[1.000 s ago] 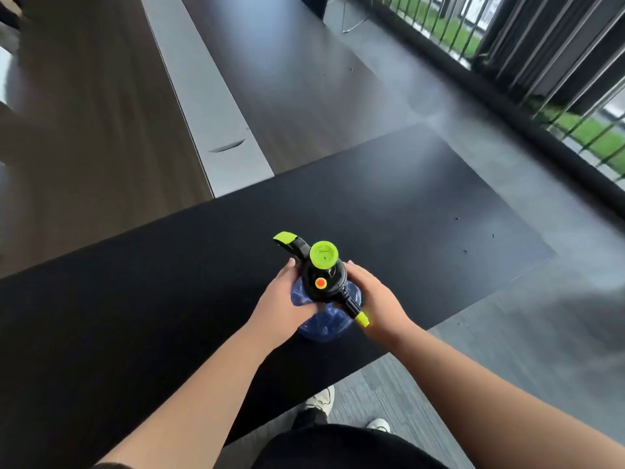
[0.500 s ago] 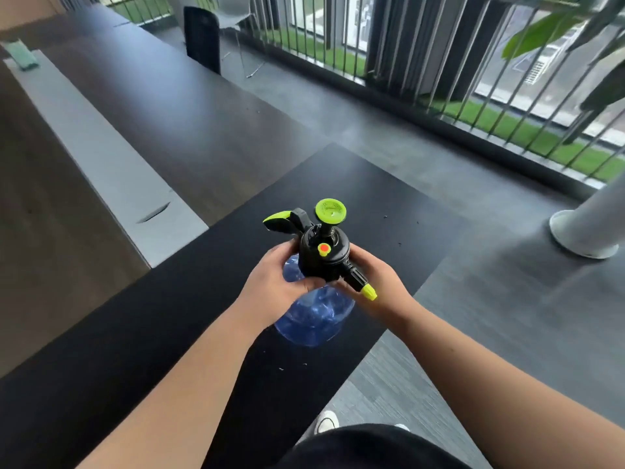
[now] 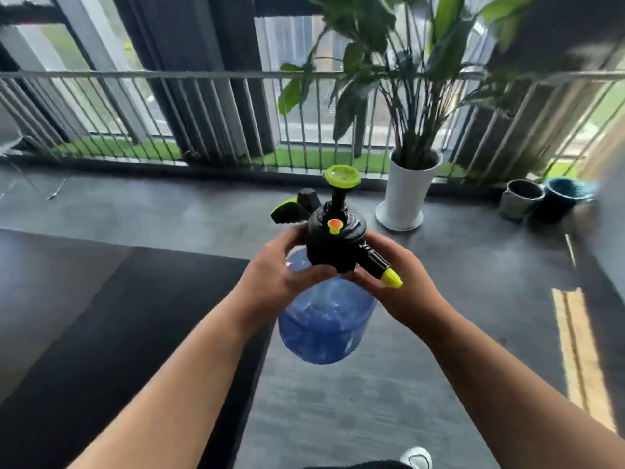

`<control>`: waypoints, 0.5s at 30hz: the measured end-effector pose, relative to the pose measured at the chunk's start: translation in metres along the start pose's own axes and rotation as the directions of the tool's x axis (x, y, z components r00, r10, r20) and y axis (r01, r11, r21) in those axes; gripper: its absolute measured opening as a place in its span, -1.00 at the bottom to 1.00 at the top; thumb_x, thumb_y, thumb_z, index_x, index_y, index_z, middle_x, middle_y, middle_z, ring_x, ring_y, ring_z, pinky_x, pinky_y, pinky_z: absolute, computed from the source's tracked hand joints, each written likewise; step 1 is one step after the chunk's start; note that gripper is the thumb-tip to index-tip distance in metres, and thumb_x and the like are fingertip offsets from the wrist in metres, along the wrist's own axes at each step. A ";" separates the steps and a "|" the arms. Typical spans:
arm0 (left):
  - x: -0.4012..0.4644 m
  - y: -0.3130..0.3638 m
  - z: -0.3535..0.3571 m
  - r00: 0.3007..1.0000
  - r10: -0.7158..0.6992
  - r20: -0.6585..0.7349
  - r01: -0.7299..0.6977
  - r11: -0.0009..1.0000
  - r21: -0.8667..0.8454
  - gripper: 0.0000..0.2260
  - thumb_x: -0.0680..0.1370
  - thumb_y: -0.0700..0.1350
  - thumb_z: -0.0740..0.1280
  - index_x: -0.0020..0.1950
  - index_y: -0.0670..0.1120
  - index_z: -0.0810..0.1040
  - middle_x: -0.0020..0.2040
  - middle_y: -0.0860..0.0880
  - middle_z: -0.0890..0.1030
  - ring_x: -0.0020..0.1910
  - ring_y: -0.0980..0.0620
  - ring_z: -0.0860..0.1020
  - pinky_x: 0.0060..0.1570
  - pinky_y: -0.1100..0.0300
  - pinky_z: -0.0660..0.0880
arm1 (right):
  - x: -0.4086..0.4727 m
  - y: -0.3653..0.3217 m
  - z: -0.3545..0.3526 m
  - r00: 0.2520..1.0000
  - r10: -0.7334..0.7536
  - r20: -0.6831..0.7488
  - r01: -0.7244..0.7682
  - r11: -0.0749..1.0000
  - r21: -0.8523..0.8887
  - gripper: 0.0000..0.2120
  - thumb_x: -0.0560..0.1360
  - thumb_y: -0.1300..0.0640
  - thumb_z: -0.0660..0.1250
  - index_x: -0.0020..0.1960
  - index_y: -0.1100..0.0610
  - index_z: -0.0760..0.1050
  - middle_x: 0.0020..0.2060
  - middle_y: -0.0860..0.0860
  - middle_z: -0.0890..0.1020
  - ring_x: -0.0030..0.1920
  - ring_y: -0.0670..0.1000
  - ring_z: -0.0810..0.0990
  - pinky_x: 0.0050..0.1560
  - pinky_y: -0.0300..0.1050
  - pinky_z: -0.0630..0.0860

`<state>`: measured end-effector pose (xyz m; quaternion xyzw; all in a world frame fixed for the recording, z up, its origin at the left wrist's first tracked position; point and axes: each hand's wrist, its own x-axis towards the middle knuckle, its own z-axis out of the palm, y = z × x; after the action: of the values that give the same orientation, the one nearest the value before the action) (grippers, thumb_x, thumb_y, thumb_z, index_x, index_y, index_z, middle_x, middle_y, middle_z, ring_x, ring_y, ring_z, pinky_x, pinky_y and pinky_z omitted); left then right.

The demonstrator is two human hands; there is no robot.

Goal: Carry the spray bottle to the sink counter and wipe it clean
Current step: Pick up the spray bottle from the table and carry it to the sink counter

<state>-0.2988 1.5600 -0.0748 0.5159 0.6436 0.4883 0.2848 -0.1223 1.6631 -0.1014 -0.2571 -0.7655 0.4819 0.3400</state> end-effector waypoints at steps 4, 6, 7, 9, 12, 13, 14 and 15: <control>0.097 0.042 0.106 0.988 0.105 0.114 -0.103 0.994 -0.022 -0.56 0.32 -0.07 0.54 0.16 0.12 0.55 0.05 0.20 0.68 0.10 0.32 0.61 0.14 0.40 0.45 | 0.017 0.028 -0.128 0.984 0.014 -0.177 -0.025 0.998 -0.059 -0.51 0.32 -0.08 0.48 0.23 -0.26 0.49 0.12 -0.14 0.68 0.19 -0.11 0.60 0.27 0.09 0.51; 0.143 0.063 0.157 0.972 0.157 0.175 -0.154 0.988 -0.033 -0.57 0.33 -0.06 0.53 0.16 0.15 0.54 0.02 0.28 0.69 0.09 0.34 0.60 0.13 0.43 0.43 | 0.025 0.039 -0.191 0.965 0.013 -0.261 -0.043 0.993 -0.109 -0.51 0.31 -0.12 0.48 0.23 -0.26 0.50 0.09 -0.18 0.69 0.17 -0.15 0.61 0.22 0.02 0.52; 0.164 0.072 0.178 0.962 0.181 0.203 -0.176 0.983 -0.043 -0.57 0.33 -0.05 0.53 0.16 0.17 0.54 0.01 0.31 0.68 0.09 0.37 0.59 0.12 0.45 0.42 | 0.029 0.044 -0.218 0.957 0.008 -0.289 -0.046 0.991 -0.126 -0.49 0.32 -0.11 0.48 0.26 -0.18 0.50 0.11 -0.14 0.68 0.18 -0.11 0.61 0.23 0.06 0.51; 0.209 0.093 0.228 0.934 0.230 0.273 -0.224 0.973 -0.054 -0.52 0.33 -0.04 0.55 0.21 0.14 0.53 0.07 0.27 0.66 0.12 0.38 0.57 0.15 0.45 0.40 | 0.036 0.055 -0.278 0.941 -0.013 -0.338 -0.041 0.987 -0.155 -0.46 0.36 -0.05 0.49 0.31 -0.01 0.50 0.17 -0.01 0.66 0.22 0.00 0.60 0.26 0.19 0.48; 0.269 0.122 0.298 0.872 0.298 0.387 -0.288 0.954 -0.087 -0.44 0.36 -0.14 0.61 0.31 -0.02 0.52 0.17 0.09 0.65 0.20 0.26 0.56 0.24 0.38 0.40 | 0.044 0.068 -0.357 0.907 -0.029 -0.420 -0.067 0.975 -0.212 -0.48 0.38 -0.03 0.48 0.31 0.03 0.49 0.16 -0.02 0.67 0.20 -0.02 0.60 0.27 0.13 0.49; 0.283 0.129 0.315 0.855 0.317 0.411 -0.304 0.948 -0.100 -0.44 0.37 -0.18 0.60 0.32 -0.04 0.52 0.18 0.06 0.65 0.20 0.23 0.56 0.24 0.36 0.41 | 0.046 0.070 -0.375 0.894 -0.035 -0.447 -0.075 0.971 -0.226 -0.51 0.39 -0.02 0.48 0.29 0.02 0.50 0.14 -0.06 0.67 0.19 -0.06 0.61 0.26 0.05 0.51; 0.303 0.138 0.339 0.834 0.340 0.435 -0.321 0.940 -0.120 -0.45 0.37 -0.21 0.60 0.31 -0.03 0.51 0.17 0.07 0.65 0.19 0.27 0.56 0.23 0.38 0.42 | 0.048 0.074 -0.400 0.875 -0.037 -0.482 -0.094 0.965 -0.246 -0.56 0.39 -0.02 0.47 0.25 -0.03 0.52 0.10 -0.14 0.67 0.16 -0.09 0.61 0.22 -0.06 0.51; 0.321 0.145 0.361 0.814 0.360 0.456 -0.337 0.932 -0.133 -0.46 0.38 -0.22 0.59 0.30 -0.03 0.51 0.16 0.10 0.65 0.18 0.32 0.56 0.21 0.42 0.42 | 0.050 0.077 -0.421 0.858 -0.034 -0.513 -0.122 0.956 -0.268 -0.59 0.40 -0.02 0.47 0.23 -0.10 0.51 0.06 -0.22 0.67 0.13 -0.14 0.62 0.16 -0.18 0.50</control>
<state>-0.0263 1.9819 -0.0269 0.7215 0.4377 0.4059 0.3507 0.1744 1.9678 -0.0301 -0.4406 -0.7038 0.2858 0.4783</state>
